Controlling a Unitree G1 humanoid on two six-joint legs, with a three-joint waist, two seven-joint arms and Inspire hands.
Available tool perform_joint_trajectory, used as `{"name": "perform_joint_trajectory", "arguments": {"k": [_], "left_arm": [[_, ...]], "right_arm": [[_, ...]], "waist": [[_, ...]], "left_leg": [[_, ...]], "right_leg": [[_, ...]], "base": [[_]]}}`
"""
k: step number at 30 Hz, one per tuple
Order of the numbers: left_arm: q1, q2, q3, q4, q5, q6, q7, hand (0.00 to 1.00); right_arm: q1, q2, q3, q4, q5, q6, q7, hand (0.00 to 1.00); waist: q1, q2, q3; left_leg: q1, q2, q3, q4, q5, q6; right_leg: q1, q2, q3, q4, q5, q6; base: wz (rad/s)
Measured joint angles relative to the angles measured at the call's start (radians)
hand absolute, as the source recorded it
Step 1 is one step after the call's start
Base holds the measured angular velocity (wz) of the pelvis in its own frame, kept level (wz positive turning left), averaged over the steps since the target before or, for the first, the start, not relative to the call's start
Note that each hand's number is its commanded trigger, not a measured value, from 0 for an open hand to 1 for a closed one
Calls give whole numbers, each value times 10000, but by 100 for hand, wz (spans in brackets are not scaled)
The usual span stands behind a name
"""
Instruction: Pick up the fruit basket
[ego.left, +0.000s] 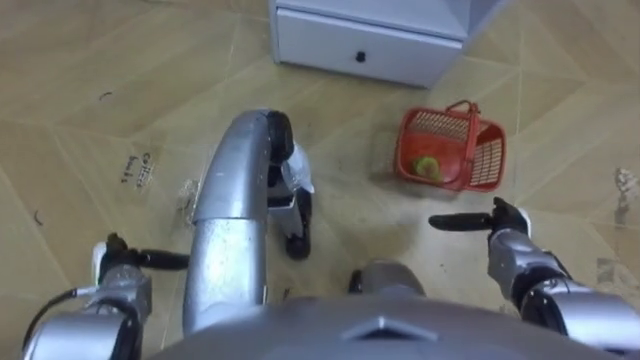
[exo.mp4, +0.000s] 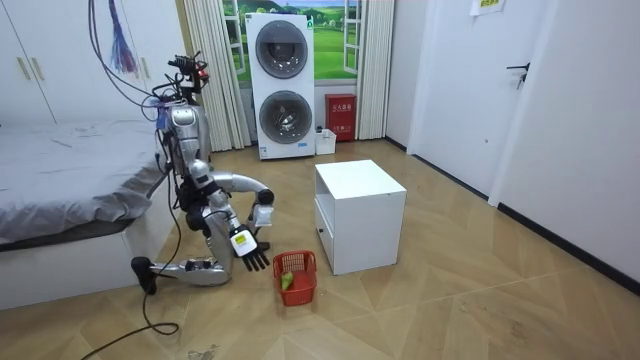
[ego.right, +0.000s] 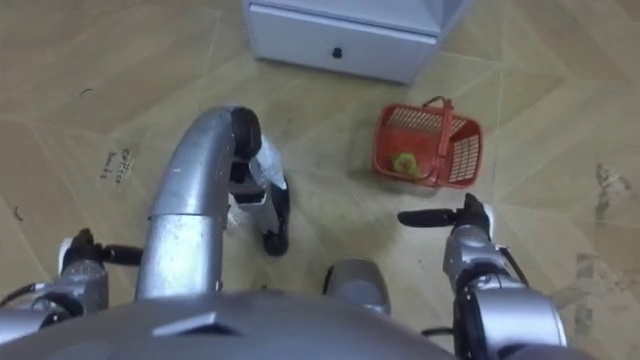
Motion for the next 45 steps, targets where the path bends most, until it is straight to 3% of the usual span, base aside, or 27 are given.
{"name": "perform_joint_trajectory", "arguments": {"k": [3,6,9,11,19,24,30,32,35,45], "left_arm": [[215,-19,-54,-1,-47,-167,146,0],[443,-65,-97,-17,-40,-258,142,0],[606,-100,-453,-23,-49,-283,84,0],[722,-99,-518,-54,-58,-273,40,0],[891,-96,-756,-36,-61,-266,-343,0],[933,-94,-1306,-50,-54,-257,-623,0],[915,-87,-1571,-377,-44,-270,-819,0],[908,-75,-1720,-416,-55,-269,-886,0],[975,-65,-1844,-469,-64,-263,-1039,0],[1134,-22,-2025,-535,-330,-245,-1309,0]], "right_arm": [[16,-5,-2,-529,-65,-127,-276,0],[29,-16,12,-1189,-362,-326,-600,0],[-20,-58,13,-1840,-885,-615,-895,0],[-18,-65,61,-2141,-1106,-761,-1026,0],[-18,-104,241,-2629,-1135,-835,-1118,0],[-24,-321,660,-2626,-1072,-976,-1034,0],[-267,-566,659,-2340,-710,-1019,-867,0],[-517,-596,720,-2340,-505,-1019,-773,0],[-693,-815,885,-2338,-196,-1019,-682,0],[-1052,-1262,1000,-1393,714,-1123,-242,0]], "waist": [[-172,-56,-38],[-345,-70,-43],[-585,-56,-53],[-682,-17,-72],[-753,-31,-70],[-662,15,-60],[-198,365,-57],[-129,483,3],[0,584,2],[323,588,8]], "left_leg": [[0,-98,-63,-2,35,-31],[-18,-167,-256,-74,179,147],[-80,-173,-299,-193,279,-16],[-128,-306,-463,-246,331,-213],[-121,-361,-563,-466,552,-529],[-130,-379,-582,-529,632,-568],[-313,-383,-559,-555,708,-560],[-452,-514,-512,-663,859,-554],[-575,-538,-466,-719,946,-475],[-655,-690,-438,-780,1014,-467]], "right_leg": [[2,-35,8,86,-79,-86],[-83,107,71,51,-103,-108],[-246,127,242,25,-115,-114],[-272,161,273,6,-121,-112],[-393,219,281,149,-160,-112],[-423,224,253,184,-171,-113],[-639,198,203,273,-198,-78],[-764,89,141,339,-215,-84],[-861,31,108,348,-219,-90],[-917,-88,-37,367,-234,-75]], "base": [[-8],[-11],[-1],[0],[0],[1],[2],[14],[14],[3]]}}
